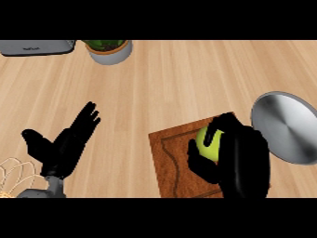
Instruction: Pick the pear from the cutting board and place it in the pan
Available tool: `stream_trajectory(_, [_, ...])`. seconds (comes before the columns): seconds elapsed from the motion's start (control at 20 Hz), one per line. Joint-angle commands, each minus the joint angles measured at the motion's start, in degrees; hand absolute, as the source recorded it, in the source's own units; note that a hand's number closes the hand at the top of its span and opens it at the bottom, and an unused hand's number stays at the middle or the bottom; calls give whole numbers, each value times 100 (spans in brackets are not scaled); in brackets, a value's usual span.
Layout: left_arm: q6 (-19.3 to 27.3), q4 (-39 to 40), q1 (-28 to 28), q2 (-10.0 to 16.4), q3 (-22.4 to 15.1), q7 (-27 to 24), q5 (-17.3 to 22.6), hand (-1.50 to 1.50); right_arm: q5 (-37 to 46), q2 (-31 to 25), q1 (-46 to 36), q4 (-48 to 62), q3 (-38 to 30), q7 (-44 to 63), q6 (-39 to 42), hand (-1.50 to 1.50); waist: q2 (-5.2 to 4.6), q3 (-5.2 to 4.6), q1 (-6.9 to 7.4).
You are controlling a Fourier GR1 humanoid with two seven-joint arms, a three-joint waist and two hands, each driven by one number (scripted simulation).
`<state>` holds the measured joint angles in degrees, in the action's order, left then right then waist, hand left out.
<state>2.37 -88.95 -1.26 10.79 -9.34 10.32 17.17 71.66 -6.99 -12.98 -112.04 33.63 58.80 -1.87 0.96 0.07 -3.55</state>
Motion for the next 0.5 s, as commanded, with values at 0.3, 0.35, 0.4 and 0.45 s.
stream_trajectory(0.3, [-242, 9, -247, -16, 30, 17, -4, 0, -412, -422, 1954, -165, -945, -1028, -2608, 150, -102, 2, 310])
stream_trajectory(0.35, [-500, 114, -233, 131, 177, 58, 160, 0, -542, -599, 1916, -4, -1192, -1167, -2417, 150, -102, -2, 327])
stream_trajectory(0.4, [-112, -187, -277, -84, -19, 437, -4, 0, -623, -779, 1805, -195, -1465, -1239, -2202, 150, -95, -2, 332])
stream_trajectory(0.45, [-223, 3, -212, -91, 46, 130, -12, 0, -429, -787, 2103, 44, -1396, -1352, -2514, 150, -96, -3, 324])
